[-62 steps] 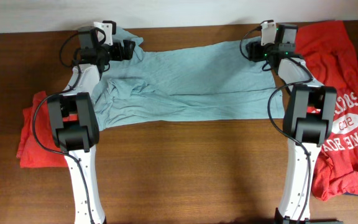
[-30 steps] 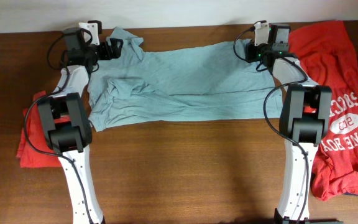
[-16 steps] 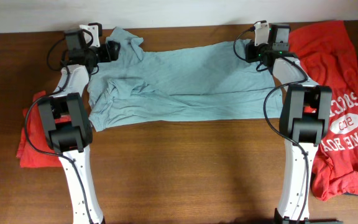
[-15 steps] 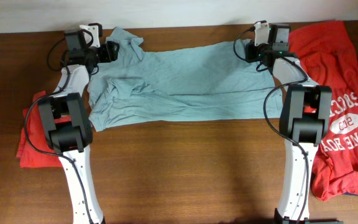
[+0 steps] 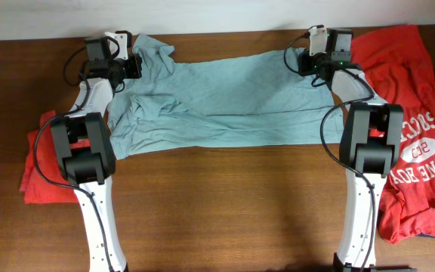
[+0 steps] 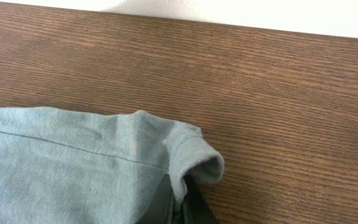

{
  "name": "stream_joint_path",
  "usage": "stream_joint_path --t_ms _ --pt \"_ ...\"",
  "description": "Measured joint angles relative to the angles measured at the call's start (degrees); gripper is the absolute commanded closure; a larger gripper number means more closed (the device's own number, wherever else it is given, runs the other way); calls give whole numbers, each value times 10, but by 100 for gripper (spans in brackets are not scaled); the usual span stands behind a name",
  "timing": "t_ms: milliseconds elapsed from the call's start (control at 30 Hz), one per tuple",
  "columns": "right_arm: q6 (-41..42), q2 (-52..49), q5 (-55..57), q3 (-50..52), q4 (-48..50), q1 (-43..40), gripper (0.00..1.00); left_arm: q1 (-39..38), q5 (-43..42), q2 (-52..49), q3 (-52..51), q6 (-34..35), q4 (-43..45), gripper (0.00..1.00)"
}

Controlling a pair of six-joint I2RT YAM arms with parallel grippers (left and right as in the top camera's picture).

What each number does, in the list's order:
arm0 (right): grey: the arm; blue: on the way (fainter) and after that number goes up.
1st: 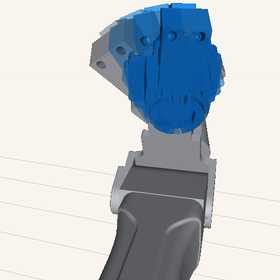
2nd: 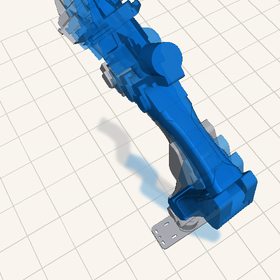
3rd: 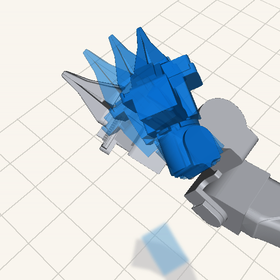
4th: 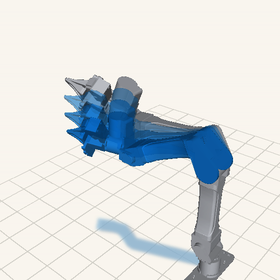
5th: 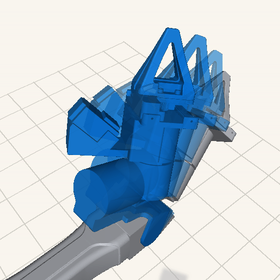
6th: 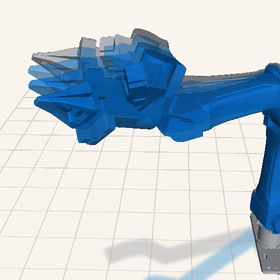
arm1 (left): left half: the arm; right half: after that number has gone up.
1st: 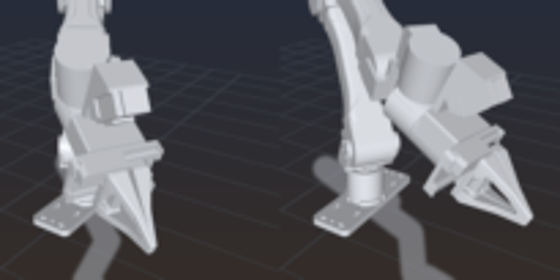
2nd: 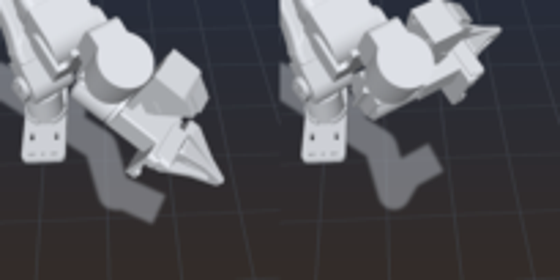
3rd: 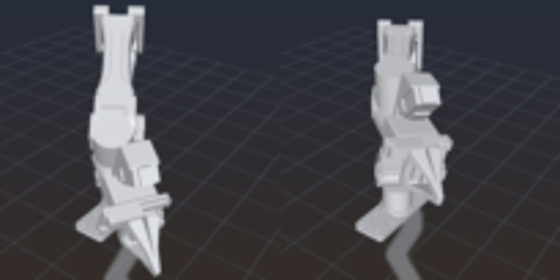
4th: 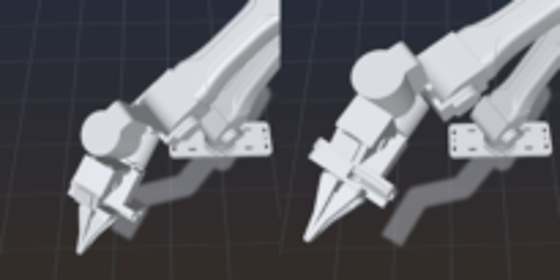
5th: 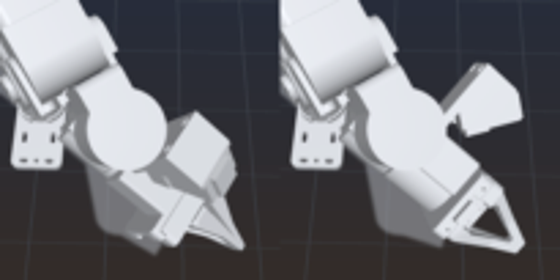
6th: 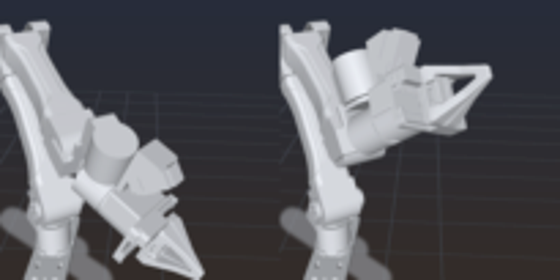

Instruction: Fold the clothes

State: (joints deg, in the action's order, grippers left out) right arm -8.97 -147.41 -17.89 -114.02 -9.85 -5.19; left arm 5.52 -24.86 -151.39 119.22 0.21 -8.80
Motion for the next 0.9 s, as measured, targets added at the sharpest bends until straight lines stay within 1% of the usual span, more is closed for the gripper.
stream_joint_path --t_ms 233,367,667,767,900 --pt "0 0 0 0 -2 0 96 0 -11 0 15 0 -13 100" --pt "25 6 4 0 -17 -2 96 0 -15 3 25 0 -35 100" --pt "64 44 11 0 -107 -28 96 0 -17 42 26 0 -127 100" --pt "70 67 13 0 -140 -39 96 1 -17 62 26 0 -149 100" --pt "73 108 13 0 -176 -54 96 4 -17 95 27 0 -201 100"
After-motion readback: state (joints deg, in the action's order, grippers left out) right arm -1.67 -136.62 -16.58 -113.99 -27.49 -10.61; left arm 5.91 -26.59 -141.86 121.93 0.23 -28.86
